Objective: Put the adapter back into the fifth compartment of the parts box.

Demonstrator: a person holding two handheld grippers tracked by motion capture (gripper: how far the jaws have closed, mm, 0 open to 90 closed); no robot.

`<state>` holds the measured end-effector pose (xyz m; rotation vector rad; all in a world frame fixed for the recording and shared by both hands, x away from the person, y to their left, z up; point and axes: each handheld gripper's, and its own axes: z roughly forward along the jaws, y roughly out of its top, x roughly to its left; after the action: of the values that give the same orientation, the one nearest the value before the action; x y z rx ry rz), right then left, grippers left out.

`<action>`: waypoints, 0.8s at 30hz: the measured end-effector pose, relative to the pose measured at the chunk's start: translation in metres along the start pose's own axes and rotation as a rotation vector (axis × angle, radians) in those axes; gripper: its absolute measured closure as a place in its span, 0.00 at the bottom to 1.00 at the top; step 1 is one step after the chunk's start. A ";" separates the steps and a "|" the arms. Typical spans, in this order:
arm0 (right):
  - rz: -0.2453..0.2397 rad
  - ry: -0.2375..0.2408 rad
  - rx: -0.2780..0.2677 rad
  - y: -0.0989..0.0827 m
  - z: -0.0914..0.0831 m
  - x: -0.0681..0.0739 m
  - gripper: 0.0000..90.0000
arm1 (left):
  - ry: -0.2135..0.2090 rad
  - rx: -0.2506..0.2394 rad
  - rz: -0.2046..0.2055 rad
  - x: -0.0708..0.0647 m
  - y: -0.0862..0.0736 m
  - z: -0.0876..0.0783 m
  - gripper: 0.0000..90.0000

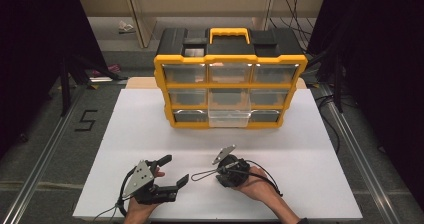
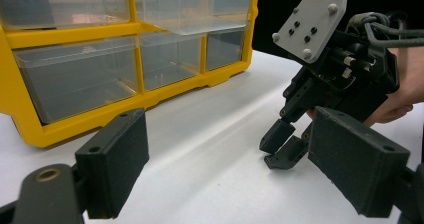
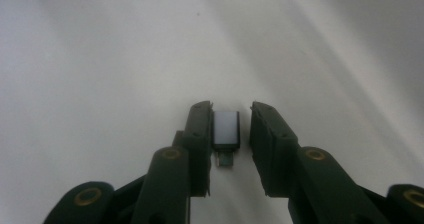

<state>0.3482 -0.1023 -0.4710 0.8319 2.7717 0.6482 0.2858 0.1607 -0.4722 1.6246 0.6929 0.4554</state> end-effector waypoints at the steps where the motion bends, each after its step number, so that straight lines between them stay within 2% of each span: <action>1: -0.008 0.004 0.005 0.000 0.000 -0.001 0.80 | 0.000 0.000 0.000 0.000 0.000 0.000 0.18; 2: 0.005 0.015 0.009 0.001 0.000 -0.001 0.81 | 0.000 0.000 0.000 0.000 0.000 0.000 0.18; 6: 0.010 0.026 0.016 0.002 0.000 -0.001 0.84 | 0.000 0.000 0.000 0.000 0.000 0.000 0.18; 9: -0.011 0.029 0.021 0.002 0.000 -0.002 0.84 | 0.001 0.000 0.000 0.000 0.000 0.000 0.18; 13: -0.007 0.031 0.020 0.003 -0.001 -0.002 0.85 | 0.001 -0.001 0.001 0.000 0.000 0.000 0.18; 17: -0.022 0.021 -0.038 0.004 -0.011 -0.004 0.85 | 0.000 -0.001 0.001 0.000 0.000 0.000 0.18; 19: -0.006 0.014 -0.080 0.006 -0.019 -0.004 0.85 | 0.000 -0.001 0.001 0.000 0.000 0.000 0.18; 24: -0.005 -0.007 -0.189 0.009 -0.041 -0.006 0.85 | 0.001 -0.001 0.001 0.000 0.000 0.000 0.18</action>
<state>0.3455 -0.1136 -0.4306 0.7844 2.6527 0.8882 0.2857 0.1610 -0.4718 1.6242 0.6923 0.4573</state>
